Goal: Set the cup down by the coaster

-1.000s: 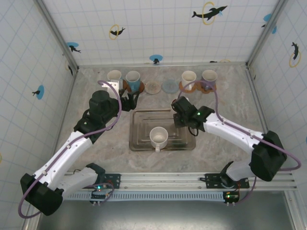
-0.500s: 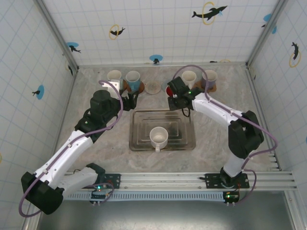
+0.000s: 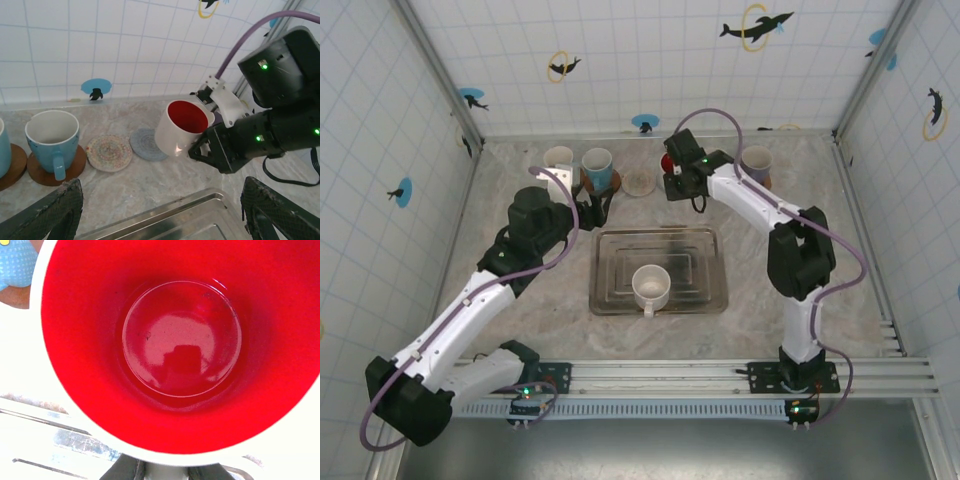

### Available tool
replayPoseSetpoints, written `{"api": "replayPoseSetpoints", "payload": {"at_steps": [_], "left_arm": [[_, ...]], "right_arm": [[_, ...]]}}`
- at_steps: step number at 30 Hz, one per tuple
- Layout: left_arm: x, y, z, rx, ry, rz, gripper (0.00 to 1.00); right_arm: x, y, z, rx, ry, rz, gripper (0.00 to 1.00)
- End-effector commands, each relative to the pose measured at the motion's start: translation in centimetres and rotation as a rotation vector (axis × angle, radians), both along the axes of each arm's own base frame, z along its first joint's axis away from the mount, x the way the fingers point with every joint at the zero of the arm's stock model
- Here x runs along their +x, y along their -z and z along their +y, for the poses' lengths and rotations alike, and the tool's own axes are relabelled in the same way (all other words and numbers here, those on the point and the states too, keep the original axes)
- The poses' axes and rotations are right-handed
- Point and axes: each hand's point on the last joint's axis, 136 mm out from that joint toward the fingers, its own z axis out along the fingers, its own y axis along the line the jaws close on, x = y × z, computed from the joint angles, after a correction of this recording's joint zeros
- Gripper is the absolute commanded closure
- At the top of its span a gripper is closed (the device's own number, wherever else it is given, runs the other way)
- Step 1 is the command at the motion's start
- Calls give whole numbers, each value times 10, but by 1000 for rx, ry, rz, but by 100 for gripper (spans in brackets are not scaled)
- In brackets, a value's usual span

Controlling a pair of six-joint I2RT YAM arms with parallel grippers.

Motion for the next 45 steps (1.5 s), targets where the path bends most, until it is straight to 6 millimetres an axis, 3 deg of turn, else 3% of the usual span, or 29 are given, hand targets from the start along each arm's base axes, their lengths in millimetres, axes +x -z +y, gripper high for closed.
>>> {"api": "replayPoseSetpoints", "payload": {"at_steps": [1,20,45], "left_arm": [[-2,0,-8,1,42,-24,17],[4,5,-14,8,52,-2,17],[9,10,-16,17,49,13,17]], "right_arm": [[22,-24,5,32,-14,-50,100],[79,13,1,34,12,6,100],[90,38,2,30,4,39,100]]}}
